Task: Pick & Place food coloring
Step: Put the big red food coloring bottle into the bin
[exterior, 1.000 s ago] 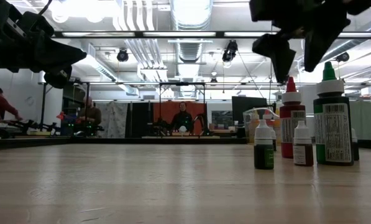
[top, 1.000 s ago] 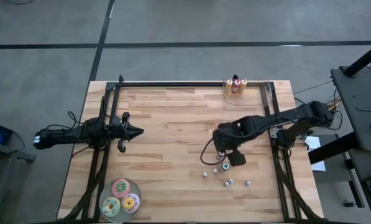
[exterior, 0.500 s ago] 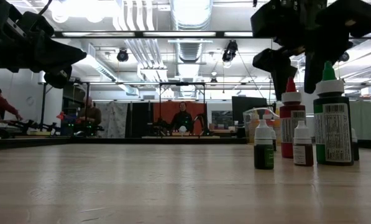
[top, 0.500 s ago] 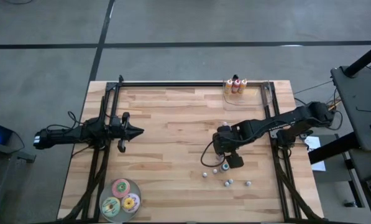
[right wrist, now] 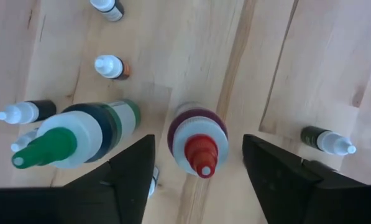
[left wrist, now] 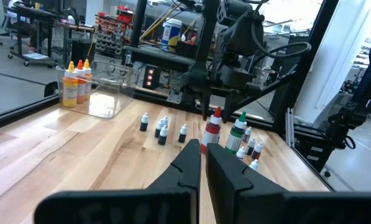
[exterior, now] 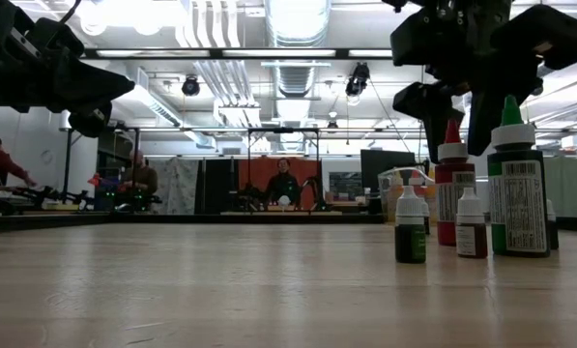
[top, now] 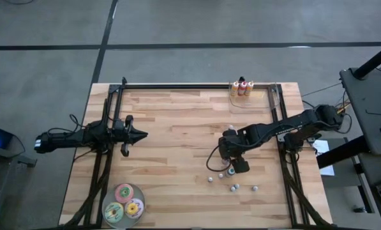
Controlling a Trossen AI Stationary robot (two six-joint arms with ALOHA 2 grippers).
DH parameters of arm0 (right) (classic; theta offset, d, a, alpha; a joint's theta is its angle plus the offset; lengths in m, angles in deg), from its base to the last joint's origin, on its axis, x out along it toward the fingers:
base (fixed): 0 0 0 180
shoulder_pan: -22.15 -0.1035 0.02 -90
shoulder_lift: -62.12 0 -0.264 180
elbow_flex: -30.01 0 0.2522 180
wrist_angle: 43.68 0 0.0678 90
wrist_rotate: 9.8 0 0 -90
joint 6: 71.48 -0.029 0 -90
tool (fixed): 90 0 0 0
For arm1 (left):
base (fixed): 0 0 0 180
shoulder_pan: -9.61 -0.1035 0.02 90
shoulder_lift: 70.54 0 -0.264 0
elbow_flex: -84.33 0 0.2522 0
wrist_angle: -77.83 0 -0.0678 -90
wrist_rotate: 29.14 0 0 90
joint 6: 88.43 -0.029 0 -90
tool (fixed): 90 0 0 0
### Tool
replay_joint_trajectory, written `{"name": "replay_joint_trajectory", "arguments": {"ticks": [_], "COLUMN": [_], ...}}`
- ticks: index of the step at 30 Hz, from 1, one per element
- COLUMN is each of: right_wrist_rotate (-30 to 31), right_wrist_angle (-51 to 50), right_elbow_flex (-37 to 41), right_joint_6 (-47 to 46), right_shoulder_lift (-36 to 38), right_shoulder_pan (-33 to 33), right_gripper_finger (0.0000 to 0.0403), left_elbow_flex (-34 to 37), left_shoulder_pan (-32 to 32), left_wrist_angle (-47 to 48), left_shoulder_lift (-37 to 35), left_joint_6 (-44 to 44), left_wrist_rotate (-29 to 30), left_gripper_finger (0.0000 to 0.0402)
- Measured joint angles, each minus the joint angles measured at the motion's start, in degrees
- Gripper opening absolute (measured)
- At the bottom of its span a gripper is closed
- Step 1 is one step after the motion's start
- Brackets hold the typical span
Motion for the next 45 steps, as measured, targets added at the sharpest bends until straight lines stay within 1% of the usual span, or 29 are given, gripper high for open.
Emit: {"name": "replay_joint_trajectory", "arguments": {"ticks": [5, 16, 24, 29, 35, 45], "right_wrist_rotate": [-0.08, -0.1, -0.09, -0.09, -0.07, -0.03], "right_wrist_angle": [0.17, 0.27, -0.15, -2.15, -8.38, -22.33], "right_elbow_flex": [0.27, 0.31, -0.46, -3.43, -10.57, -25.63], "right_joint_6": [-0.73, -1.64, -3.09, -3.08, -3.02, -2.99], "right_shoulder_lift": [0.0, 0.0, 0.04, 0.17, 0.2, 0.22], "right_shoulder_pan": [0.0, 0.0, 0.02, 0.04, 0.49, 2.55], "right_gripper_finger": [0.0194, 0.0106, 0.011, 0.0108, 0.0107, 0.0108], "left_elbow_flex": [-0.01, -0.01, 0.0, -0.02, 0.0, -0.01], "left_shoulder_pan": [0.0, 0.0, 0.0, 0.0, 0.0, 0.0], "left_wrist_angle": [0.01, 0.0, 0.0, 0.0, 0.0, 0.0], "left_shoulder_lift": [0.0, 0.0, 0.0, 0.0, 0.0, 0.0], "left_joint_6": [-0.02, -0.01, 0.0, -0.02, -0.02, -0.01], "left_wrist_rotate": [0.01, 0.0, 0.01, 0.02, 0.02, 0.01], "left_gripper_finger": [0.0, 0.0, 0.0, 0.0, 0.0, 0.0]}}
